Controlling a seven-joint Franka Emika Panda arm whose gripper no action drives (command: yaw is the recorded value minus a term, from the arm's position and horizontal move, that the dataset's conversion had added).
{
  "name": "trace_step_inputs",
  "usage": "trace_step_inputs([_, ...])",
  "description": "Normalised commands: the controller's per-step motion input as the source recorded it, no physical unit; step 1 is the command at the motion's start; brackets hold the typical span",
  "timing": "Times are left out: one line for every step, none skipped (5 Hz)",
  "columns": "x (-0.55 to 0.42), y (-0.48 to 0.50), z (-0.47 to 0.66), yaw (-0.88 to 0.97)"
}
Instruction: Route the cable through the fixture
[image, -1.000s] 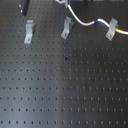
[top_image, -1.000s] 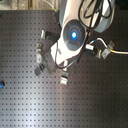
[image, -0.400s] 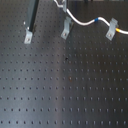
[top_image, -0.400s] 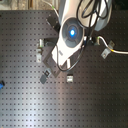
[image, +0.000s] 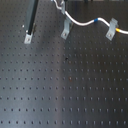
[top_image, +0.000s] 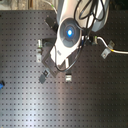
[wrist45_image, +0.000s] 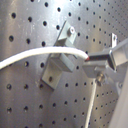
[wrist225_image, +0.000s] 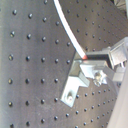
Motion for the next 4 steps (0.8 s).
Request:
trace_step_inputs([-0.006,0.014,0.19,0.09])
trace_step_inputs([0.004,0.004,0.21,0.21])
trace_step_inputs([-0.017,-0.016,0.10,0.28])
trace_step_inputs([-0.009,-0.008,0.11,0.27])
